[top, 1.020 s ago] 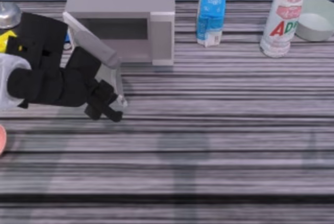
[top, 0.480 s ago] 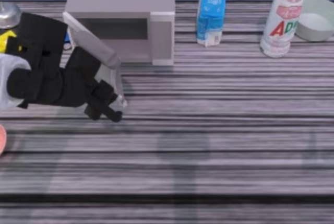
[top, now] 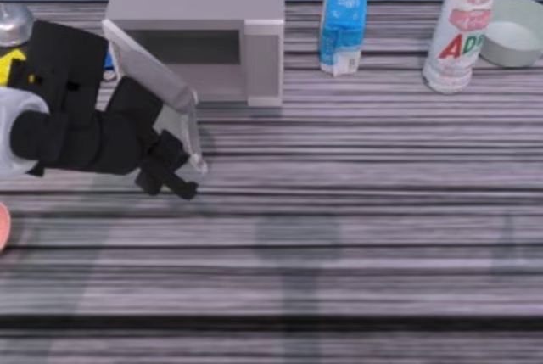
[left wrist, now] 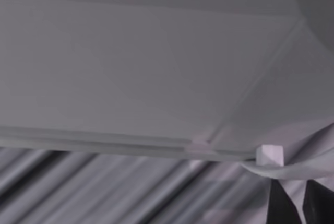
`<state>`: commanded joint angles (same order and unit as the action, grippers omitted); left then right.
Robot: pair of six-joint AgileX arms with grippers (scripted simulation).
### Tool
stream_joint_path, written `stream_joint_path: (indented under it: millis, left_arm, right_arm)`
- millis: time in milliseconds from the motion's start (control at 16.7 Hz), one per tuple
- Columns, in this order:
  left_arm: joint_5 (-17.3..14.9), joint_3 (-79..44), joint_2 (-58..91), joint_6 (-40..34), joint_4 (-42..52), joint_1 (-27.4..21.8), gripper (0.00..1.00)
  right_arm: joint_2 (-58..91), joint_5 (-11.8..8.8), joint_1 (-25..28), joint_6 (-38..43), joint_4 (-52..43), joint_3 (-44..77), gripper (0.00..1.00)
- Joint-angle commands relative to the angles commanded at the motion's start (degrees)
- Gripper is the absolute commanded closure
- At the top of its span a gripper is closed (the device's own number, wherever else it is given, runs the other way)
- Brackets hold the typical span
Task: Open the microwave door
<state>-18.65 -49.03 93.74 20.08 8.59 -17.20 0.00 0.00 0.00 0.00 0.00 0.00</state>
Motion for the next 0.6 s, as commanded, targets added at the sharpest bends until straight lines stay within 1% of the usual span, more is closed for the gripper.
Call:
stream_joint_path:
  millis: [300, 600]
  left_arm:
    - [-1.37, -0.09, -0.34, 2.55, 0.79, 1.38, 1.0]
    - [-1.38, -0.09, -0.34, 2.56, 0.79, 1.38, 1.0]
  right_arm:
    - [0.0, 0.0, 0.0, 0.0, 0.0, 0.0, 0.0]
    - [0.0, 0.0, 0.0, 0.0, 0.0, 0.0, 0.0]
